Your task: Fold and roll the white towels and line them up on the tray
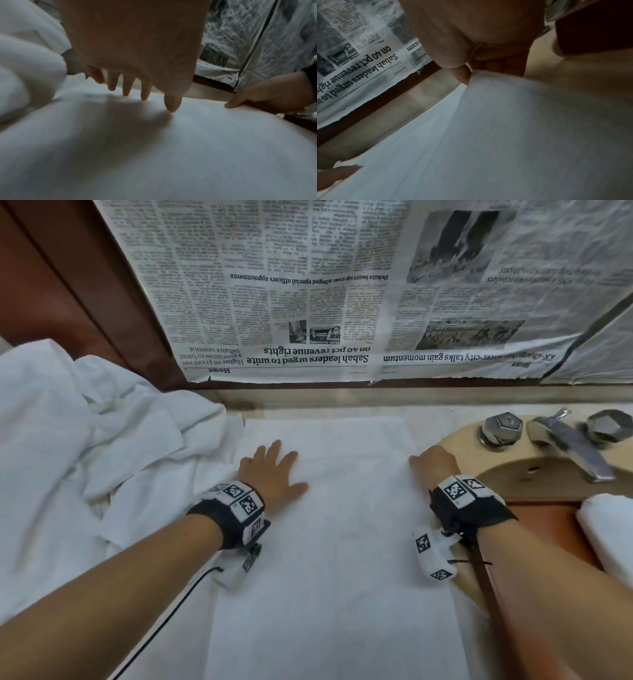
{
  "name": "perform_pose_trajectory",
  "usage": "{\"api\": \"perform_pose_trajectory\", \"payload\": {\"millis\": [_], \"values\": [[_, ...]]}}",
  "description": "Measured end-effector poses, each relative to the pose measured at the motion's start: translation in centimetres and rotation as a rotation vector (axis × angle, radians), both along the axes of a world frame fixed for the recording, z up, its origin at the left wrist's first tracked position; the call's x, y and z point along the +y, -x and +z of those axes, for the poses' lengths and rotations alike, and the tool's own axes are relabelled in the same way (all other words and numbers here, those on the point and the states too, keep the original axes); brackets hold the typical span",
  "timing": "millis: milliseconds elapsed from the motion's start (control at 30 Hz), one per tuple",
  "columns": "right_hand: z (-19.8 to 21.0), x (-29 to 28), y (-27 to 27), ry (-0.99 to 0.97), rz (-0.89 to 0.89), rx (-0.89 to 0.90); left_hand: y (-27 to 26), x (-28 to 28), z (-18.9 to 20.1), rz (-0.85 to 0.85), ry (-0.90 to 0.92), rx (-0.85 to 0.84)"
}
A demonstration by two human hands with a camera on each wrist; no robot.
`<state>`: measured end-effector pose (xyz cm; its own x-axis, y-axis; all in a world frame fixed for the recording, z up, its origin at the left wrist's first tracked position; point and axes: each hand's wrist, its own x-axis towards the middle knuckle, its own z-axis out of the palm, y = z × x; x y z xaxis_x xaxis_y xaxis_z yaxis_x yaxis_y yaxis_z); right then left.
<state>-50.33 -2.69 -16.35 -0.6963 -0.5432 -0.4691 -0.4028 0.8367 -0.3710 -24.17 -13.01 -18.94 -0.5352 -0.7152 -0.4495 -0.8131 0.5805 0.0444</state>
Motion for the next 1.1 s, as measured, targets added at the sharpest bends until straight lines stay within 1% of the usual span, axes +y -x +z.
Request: {"api": "perform_pose_trajectory", "payload": {"millis": [67,133,200,233,267,300,333,400,467,633,733,833,933,1000,1100], "values": [[0.5,-0.1,-0.4,-0.016,0.039,0.072,-0.6,0.1,-1.0,-0.027,-0.053,-0.066],[1.0,0.1,-1.8,0.050,0.126,0.201,-0.6,0.0,-1.3,-0.039,-0.070,-0.068],[1.0,0.6,-3.9,0.143,0.304,0.316,-0.3,-0.1,-1.4,-0.026,-0.085,-0.074],[0.8,0.8,-5.0,0.131,0.419,0.335,-0.2,-0.2,-1.3,-0.025,-0.087,-0.087],[0.4,0.8,-5.7,0.067,0.519,0.328,-0.1,-0.4,-1.3,-0.029,-0.089,-0.103],[-0.3,0.6,-6.0,-0.031,0.583,0.299,0.0,-0.5,-1.2,-0.036,-0.090,-0.118],[-0.9,0.3,-5.9,-0.135,0.608,0.253,-0.1,-0.8,-1.1,-0.042,-0.092,-0.130],[-2.0,-0.4,-5.3,-0.283,0.584,0.143,-0.1,-1.2,-1.0,-0.048,-0.097,-0.145],[-2.8,-1.1,-4.9,-0.341,0.570,0.105,-0.1,-1.5,-1.1,-0.050,-0.107,-0.152],[-2.9,-2.9,-3.9,-0.358,0.589,0.107,-0.1,-1.9,-1.1,-0.030,-0.099,-0.151],[-2.3,-3.2,-3.4,-0.329,0.610,0.114,0.2,-2.5,-0.9,-0.001,-0.096,-0.143],[-1.9,-1.5,-4.7,-0.294,0.619,0.161,0.2,-2.4,-1.0,0.000,-0.086,-0.136],[-2.4,2.3,-7.0,-0.269,0.705,0.177,-0.9,-2.6,-1.2,-0.027,-0.060,-0.109],[-3.0,4.2,-7.1,-0.255,0.713,0.176,-1.9,-3.3,-1.2,-0.027,-0.034,-0.090],[-2.9,5.1,-6.4,-0.275,0.699,0.254,-2.9,-4.3,-1.1,0.041,-0.027,-0.089]]}}
